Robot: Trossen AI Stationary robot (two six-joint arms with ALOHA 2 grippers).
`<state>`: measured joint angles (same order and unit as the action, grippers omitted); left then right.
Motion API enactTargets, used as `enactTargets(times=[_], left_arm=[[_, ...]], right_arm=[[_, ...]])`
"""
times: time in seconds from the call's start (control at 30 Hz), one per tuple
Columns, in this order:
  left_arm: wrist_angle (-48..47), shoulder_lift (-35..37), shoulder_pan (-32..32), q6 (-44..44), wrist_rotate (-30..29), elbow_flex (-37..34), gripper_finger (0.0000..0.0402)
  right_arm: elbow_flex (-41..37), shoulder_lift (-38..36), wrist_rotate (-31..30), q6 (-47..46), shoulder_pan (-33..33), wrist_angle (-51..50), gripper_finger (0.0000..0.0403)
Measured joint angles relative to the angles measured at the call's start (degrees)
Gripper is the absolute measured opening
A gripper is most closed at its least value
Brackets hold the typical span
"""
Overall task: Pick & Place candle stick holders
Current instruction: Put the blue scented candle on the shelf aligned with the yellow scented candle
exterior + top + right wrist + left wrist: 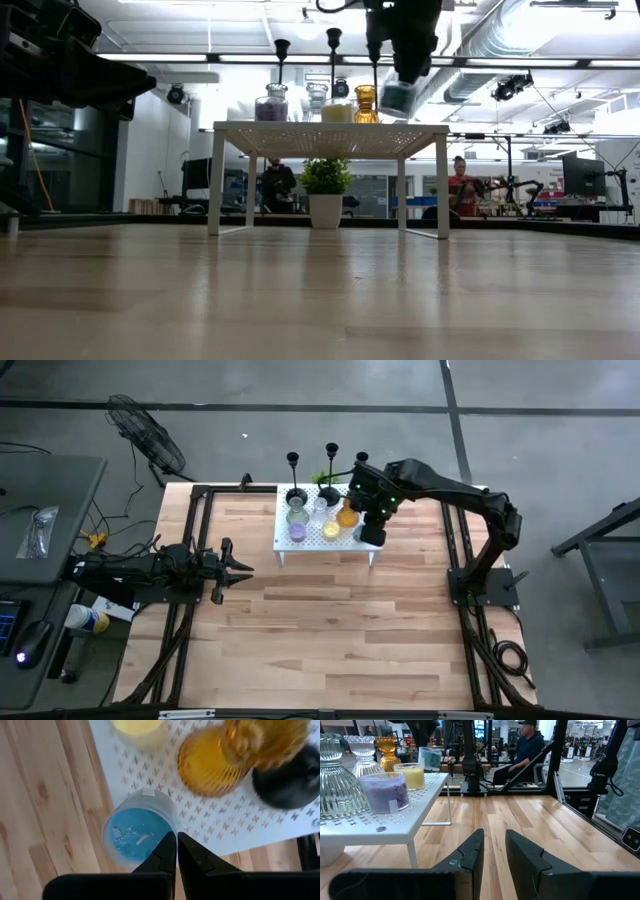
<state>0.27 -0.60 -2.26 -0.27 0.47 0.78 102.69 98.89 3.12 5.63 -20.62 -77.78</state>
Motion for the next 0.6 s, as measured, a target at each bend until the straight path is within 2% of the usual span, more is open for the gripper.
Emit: enactTargets(times=[0.27, 0.6], left_arm=[[0.0, 0.0, 0.0, 0.0, 0.0, 0.0, 0.0077], [0.0, 0.0, 0.0, 0.0, 0.0, 0.0, 0.0077]], right_arm=[[0.1, 1.5, -0.1, -1.5, 0.0, 2.1, 0.0003], [0.1, 1.6, -2.1, -2.8, -0.5, 0.0, 0.0003]])
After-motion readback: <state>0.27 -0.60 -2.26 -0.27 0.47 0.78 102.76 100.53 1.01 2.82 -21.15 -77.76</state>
